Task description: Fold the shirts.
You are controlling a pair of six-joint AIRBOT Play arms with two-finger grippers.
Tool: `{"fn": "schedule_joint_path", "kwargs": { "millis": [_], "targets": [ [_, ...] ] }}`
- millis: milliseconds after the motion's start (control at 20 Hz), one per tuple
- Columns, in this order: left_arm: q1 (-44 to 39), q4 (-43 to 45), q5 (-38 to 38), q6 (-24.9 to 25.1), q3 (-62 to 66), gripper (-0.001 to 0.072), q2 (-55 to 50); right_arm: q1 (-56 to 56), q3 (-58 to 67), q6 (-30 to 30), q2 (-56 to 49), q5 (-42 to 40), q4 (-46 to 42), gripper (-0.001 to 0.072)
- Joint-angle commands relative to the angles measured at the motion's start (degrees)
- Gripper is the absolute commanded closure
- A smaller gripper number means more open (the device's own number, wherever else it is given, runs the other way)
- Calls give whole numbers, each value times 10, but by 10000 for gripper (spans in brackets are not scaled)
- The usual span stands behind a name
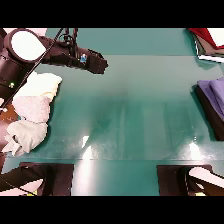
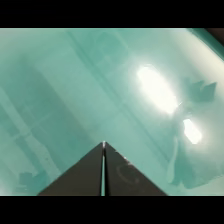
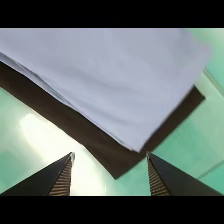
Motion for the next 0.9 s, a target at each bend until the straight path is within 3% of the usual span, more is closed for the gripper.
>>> {"fn": "schedule_joint_path", "kwargs": {
  "millis": [0,250,300,450,500,850],
  "targets": [
    [0,0,1,3,0,680,0,11,-40,9,14,3,23,182],
    [0,-4,-15,3,0,680,0,106,-82,7,14,12,183,194],
    [0,-4,-13,3,0,680,0,135,-85,6,14,12,181,275],
    [0,-4,-1,3,0,681,0,221,-87,-25,12,9,177,644],
    [0,-4,6,3,0,680,0,244,-87,-44,12,3,177,692],
    [0,-4,57,3,0,680,0,316,-87,-54,12,-17,177,692]
  ]
}}
